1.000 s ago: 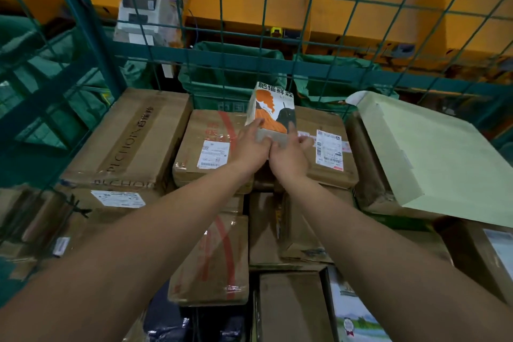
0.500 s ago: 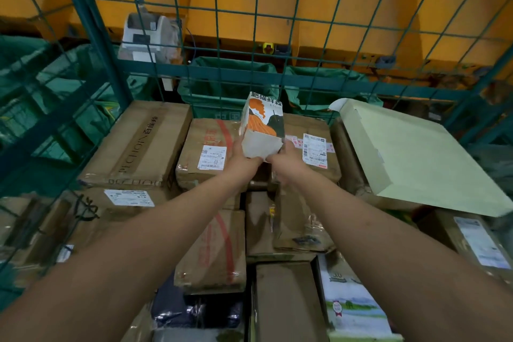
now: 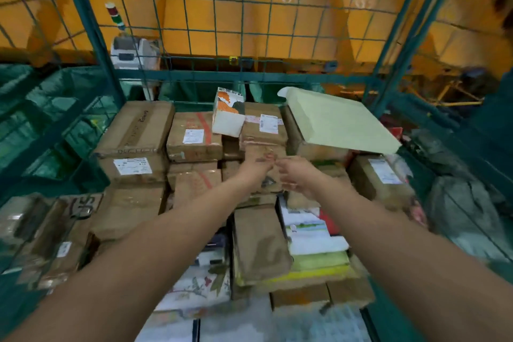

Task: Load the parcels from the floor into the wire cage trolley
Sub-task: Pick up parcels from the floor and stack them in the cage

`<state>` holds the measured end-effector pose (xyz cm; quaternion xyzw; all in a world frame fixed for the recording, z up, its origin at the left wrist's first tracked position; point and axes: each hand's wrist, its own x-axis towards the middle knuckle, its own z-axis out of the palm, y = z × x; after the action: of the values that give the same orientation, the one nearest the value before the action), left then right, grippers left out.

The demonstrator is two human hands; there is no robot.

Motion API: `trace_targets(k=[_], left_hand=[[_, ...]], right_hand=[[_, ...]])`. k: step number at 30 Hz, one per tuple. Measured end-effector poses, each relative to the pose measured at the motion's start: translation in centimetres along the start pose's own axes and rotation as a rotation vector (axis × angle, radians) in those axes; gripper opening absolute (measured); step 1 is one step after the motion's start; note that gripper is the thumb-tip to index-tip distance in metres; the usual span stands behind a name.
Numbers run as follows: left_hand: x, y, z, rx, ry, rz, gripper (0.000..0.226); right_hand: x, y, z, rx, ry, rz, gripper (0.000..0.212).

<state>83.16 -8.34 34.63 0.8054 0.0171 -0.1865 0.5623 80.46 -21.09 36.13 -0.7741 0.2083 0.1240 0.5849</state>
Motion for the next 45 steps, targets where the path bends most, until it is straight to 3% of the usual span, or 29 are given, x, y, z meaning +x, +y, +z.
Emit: trace_targets(k=[4, 7, 9, 17, 21, 24, 33, 41, 45], left_hand=[[-8.1, -1.8, 5.8, 0.094, -0.090, 0.040, 0.011], [-14.3, -2.5, 9.9, 0.100, -0.222, 0.039, 0.017], [-19.2, -2.9, 13.2, 0.093, -0.237, 0.045, 0.023], [-31.7, -3.9, 26.6, 0.197, -0.506, 0.211, 0.014], [-37.6, -3.9, 33.7, 0.268, -0.627, 0.183, 0.014], [-41.9, -4.4, 38.4, 0.317, -0.734, 0.170, 0.016], [-53.9, -8.9, 52.0, 0.542, -1.113, 0.239, 0.003], [-65.4, -12.8, 62.9, 0.804, -1.469, 0.336, 0.026], [-69.8, -14.3, 66.7, 0.862, -1.610, 0.338, 0.026]], right_hand=[[-9.1, 6.3, -4.2, 0.105, 0.021, 0.038, 0.014], [-14.8, 10.9, -7.2, 0.110, 0.044, 0.100, 0.033], [-19.6, 14.4, -9.2, 0.125, 0.071, 0.136, 0.035], [-35.3, 26.7, -17.2, 0.260, 0.291, 0.225, 0.035], [-42.7, 31.5, -20.0, 0.371, 0.422, 0.250, 0.013], [-47.7, 35.3, -22.0, 0.463, 0.522, 0.277, 0.009], [-62.2, 49.3, -23.9, 0.711, 0.865, 0.485, 0.036], [-74.5, 58.8, -23.1, 0.984, 1.175, 0.651, 0.038], [-78.8, 61.8, -22.4, 1.100, 1.311, 0.736, 0.038]])
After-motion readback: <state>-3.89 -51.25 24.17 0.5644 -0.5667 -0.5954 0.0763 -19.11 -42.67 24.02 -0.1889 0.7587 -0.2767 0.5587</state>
